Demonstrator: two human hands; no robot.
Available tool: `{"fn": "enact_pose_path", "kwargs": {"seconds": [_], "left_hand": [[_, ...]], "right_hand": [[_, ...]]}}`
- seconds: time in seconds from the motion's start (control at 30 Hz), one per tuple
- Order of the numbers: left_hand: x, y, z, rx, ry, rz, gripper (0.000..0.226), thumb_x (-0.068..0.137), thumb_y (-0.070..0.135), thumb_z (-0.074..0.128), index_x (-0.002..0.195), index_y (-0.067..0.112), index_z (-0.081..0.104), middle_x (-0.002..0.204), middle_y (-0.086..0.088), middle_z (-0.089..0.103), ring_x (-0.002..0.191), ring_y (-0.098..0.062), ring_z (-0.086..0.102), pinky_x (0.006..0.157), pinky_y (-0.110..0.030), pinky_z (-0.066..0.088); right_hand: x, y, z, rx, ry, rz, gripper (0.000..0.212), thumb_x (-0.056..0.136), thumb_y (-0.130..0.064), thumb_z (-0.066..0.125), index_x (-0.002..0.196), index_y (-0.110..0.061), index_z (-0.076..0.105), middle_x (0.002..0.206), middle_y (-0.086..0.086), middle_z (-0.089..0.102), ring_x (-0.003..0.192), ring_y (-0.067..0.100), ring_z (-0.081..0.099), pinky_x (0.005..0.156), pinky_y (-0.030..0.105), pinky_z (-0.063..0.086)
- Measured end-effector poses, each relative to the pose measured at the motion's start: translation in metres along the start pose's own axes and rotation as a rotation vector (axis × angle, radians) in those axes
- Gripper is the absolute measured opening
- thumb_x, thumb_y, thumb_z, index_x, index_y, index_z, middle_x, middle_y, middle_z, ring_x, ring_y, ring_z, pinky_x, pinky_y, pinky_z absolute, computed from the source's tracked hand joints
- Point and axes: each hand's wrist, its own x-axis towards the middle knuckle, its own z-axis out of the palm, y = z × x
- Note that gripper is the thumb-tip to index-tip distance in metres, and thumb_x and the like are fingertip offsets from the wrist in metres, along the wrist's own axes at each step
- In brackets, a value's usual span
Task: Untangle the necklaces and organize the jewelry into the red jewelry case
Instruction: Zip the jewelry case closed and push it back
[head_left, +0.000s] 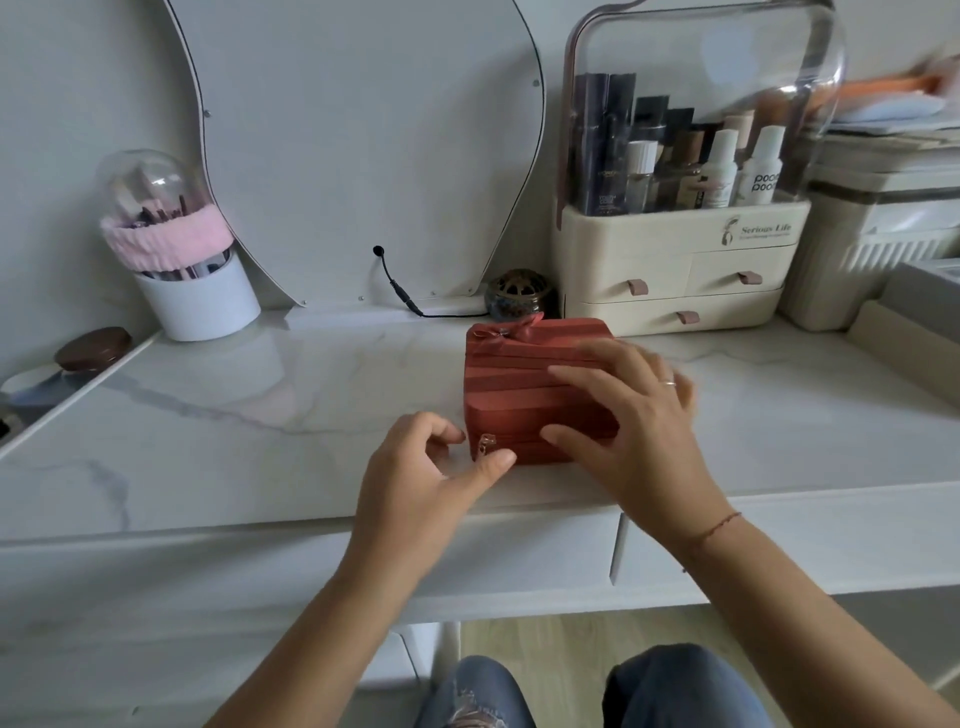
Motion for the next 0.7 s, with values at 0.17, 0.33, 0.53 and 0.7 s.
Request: {"fn": "enact_pose_path", "kwargs": {"seconds": [0.17,0.33,0.53,0.7], "left_hand": [[-0.002,-0.006,0.021,0.064,0.24,0.174,0.026,0.068,0.031,0.084,0.07,0.017,0.062,0.072,0.009,0.06,0.069,-0.014,0.057,0.063,-0.029,0.045],[-0.003,-0.014,0.022,0.06,0.254,0.317,0.015,0.078,0.026,0.071,0.073,0.014,0.064,0.08,0.006,0.061,0.073,-0.014,0.059,0.067,-0.03,0.049],[-0.005,-0.012,0.017,-0.061,0.168,0.323,0.013,0.078,0.022,0.068,0.073,0.01,0.067,0.092,0.007,0.065,0.086,0.001,0.059,0.077,-0.009,0.042],[-0.012,0.001,0.025,-0.057,0.12,0.34,0.014,0.078,0.023,0.069,0.074,0.01,0.071,0.091,0.006,0.067,0.081,-0.004,0.062,0.074,-0.017,0.048]], "right_hand": [[-0.002,0.007,0.011,0.111,-0.002,0.031,0.048,0.078,-0.058,0.053,0.116,-0.031,0.065,0.124,-0.017,0.059,0.117,0.012,0.044,0.099,0.038,0.032],[-0.002,0.003,0.013,0.124,0.029,0.091,0.046,0.081,-0.061,0.046,0.113,-0.035,0.066,0.123,-0.021,0.056,0.117,0.006,0.038,0.101,0.041,0.027],[0.007,0.005,0.017,0.058,-0.006,0.176,0.066,0.075,-0.077,0.034,0.121,-0.039,0.06,0.133,-0.014,0.046,0.127,0.015,0.032,0.11,0.049,0.018],[0.03,0.029,0.013,0.021,-0.168,0.224,0.074,0.074,-0.079,0.02,0.132,-0.042,0.049,0.151,-0.011,0.025,0.14,0.012,0.012,0.115,0.047,0.002]]}}
